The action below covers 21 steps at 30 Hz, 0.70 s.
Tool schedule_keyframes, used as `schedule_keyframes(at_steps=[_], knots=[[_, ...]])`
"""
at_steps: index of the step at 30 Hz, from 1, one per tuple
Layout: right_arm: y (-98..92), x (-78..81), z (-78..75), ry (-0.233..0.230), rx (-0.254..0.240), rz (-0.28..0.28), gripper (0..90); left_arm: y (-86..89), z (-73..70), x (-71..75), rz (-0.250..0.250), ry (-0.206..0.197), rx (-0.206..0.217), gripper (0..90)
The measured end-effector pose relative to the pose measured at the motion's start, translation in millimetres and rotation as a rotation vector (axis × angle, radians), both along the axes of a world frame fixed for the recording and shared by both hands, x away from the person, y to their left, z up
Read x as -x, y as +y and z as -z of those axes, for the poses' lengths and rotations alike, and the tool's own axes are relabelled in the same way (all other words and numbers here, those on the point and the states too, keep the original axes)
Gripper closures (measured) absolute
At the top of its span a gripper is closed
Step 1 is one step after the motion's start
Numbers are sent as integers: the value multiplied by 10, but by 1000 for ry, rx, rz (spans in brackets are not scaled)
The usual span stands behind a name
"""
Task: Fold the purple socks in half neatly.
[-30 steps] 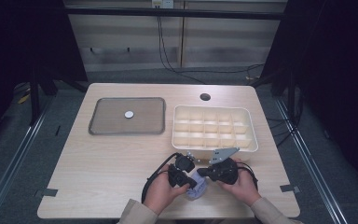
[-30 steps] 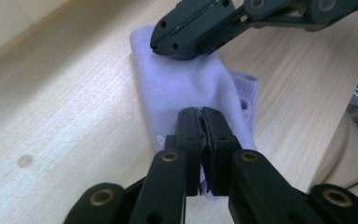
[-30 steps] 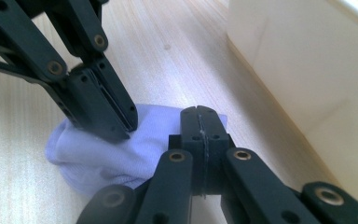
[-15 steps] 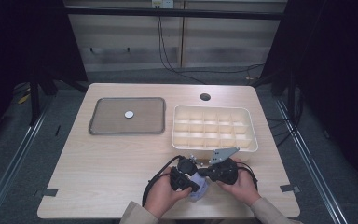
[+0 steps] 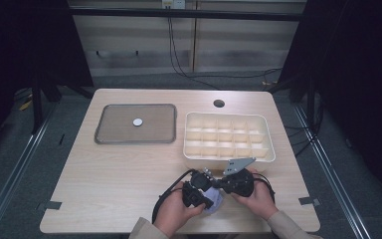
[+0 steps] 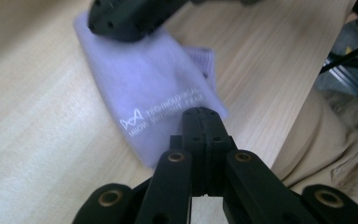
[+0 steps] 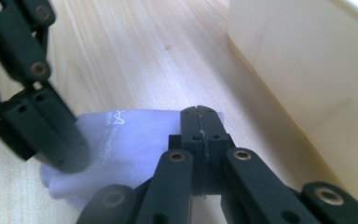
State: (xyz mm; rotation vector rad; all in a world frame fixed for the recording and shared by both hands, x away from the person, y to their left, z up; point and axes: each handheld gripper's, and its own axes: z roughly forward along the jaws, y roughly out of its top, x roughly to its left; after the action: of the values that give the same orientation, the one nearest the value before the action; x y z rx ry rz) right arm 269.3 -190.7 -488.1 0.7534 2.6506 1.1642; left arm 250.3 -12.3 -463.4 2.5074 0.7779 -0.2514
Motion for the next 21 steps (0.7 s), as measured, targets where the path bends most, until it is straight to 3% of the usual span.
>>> schedule_keyframes(at_steps=[2, 13, 21], knots=[[3, 2, 0, 5, -1, -1, 900, 11, 29, -21, -9, 19, 13, 900], [2, 7, -9, 2, 2, 4, 900, -31, 60, -12, -5, 19, 37, 900], [-5, -6, -14, 6, -1, -2, 900, 51, -33, -57, -12, 18, 60, 900]])
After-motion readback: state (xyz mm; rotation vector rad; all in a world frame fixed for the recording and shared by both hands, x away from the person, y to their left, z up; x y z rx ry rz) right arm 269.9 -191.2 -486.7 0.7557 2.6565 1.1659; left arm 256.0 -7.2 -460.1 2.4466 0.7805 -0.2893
